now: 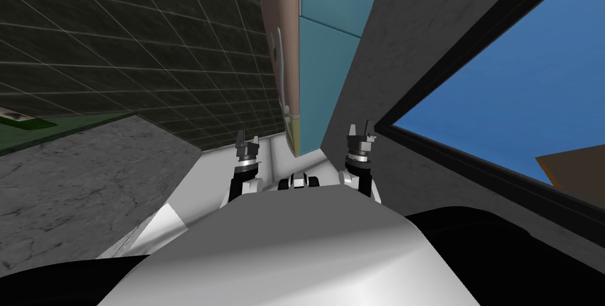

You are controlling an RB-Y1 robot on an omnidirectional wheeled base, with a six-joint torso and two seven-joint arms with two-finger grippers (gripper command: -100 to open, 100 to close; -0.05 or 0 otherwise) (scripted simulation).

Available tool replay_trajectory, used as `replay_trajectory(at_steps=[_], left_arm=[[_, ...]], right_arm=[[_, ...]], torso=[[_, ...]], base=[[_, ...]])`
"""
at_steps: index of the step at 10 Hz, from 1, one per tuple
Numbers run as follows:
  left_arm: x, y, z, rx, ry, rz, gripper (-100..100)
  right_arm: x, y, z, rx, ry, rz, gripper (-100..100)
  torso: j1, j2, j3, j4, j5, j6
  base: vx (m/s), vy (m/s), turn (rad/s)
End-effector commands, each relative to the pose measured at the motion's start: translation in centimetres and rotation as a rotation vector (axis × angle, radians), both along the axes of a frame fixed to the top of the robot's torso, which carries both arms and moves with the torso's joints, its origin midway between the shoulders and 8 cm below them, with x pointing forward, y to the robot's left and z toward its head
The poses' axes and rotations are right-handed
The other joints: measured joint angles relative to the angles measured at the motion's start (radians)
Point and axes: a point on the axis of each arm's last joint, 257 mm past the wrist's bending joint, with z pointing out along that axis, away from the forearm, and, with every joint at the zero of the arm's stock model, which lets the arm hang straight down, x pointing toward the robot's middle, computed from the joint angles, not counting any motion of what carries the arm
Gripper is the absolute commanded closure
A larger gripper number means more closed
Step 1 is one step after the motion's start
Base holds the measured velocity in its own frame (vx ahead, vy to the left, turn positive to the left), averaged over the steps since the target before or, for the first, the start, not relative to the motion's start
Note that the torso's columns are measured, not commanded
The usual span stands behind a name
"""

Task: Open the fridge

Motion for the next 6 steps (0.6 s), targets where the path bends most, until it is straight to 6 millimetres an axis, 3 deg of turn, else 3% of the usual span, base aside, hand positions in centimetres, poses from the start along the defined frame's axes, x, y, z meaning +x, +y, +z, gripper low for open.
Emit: replay_trajectory(at_steps=[1, 4, 6], left_arm=[[0.4, -0.2, -0.9, 0.061, 0.032, -0.026, -100], [1.3, 0.4, -2.9, 0.118, 0.092, -0.037, -100], [1.9, 1.3, -4.5, 0.139, 0.137, -0.029, -100]], right_arm=[[0.0, 0.0, 0.0, 0.000, 0.000, 0.000, 0], [0.0, 0.0, 0.0, 0.000, 0.000, 0.000, 0], [0.0, 0.0, 0.0, 0.000, 0.000, 0.000, 0]], torso=[[0.000, 0.001, -0.005, 0.003, 0.000, 0.000], [0.000, 0.004, -0.005, 0.004, 0.000, 0.000], [-0.002, 0.002, -0.006, 0.004, -0.001, 0.000]], base=[[0.088, -0.051, 0.023], [0.110, -0.076, 0.035], [0.187, -0.134, 0.065]])
